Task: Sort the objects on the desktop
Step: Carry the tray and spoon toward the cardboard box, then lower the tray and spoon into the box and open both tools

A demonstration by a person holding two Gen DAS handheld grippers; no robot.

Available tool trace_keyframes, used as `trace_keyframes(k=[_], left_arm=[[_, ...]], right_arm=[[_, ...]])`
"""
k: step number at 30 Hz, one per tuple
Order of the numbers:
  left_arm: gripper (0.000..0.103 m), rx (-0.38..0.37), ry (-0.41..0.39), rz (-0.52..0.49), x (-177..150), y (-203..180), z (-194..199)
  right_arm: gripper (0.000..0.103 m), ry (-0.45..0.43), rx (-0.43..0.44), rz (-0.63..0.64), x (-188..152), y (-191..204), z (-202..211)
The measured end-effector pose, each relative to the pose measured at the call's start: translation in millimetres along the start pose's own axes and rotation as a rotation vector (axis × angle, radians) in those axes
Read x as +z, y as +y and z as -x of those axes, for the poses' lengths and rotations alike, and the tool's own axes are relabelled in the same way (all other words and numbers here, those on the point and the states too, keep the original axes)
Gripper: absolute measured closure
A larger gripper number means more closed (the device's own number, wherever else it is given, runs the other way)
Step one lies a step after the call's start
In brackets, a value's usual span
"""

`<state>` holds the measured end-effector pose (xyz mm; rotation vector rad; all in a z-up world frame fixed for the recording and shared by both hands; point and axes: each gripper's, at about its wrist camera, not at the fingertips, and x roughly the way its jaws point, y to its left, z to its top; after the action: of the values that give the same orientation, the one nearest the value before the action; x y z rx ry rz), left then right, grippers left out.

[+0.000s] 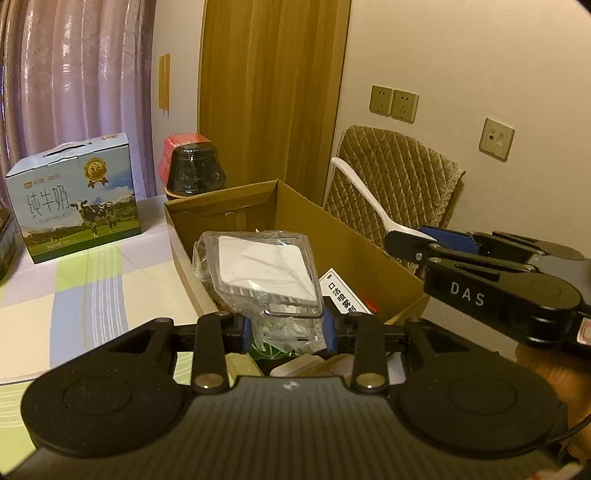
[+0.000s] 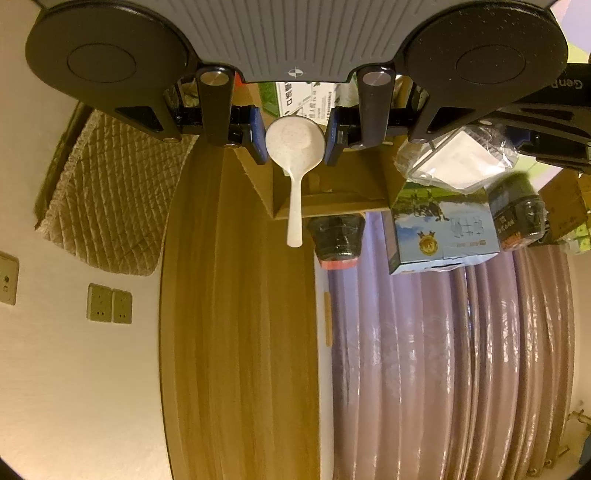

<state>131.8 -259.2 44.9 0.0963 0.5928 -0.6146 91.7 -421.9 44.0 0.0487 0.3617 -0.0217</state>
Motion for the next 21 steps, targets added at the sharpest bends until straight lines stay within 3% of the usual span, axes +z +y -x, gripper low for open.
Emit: trace_keyframes(k=[21], left_arm=[[0.073, -0.018, 0.065, -0.004, 5, -2, -50]], right_arm=[[0.073, 0.059, 0.015, -0.02, -9, -15, -34]])
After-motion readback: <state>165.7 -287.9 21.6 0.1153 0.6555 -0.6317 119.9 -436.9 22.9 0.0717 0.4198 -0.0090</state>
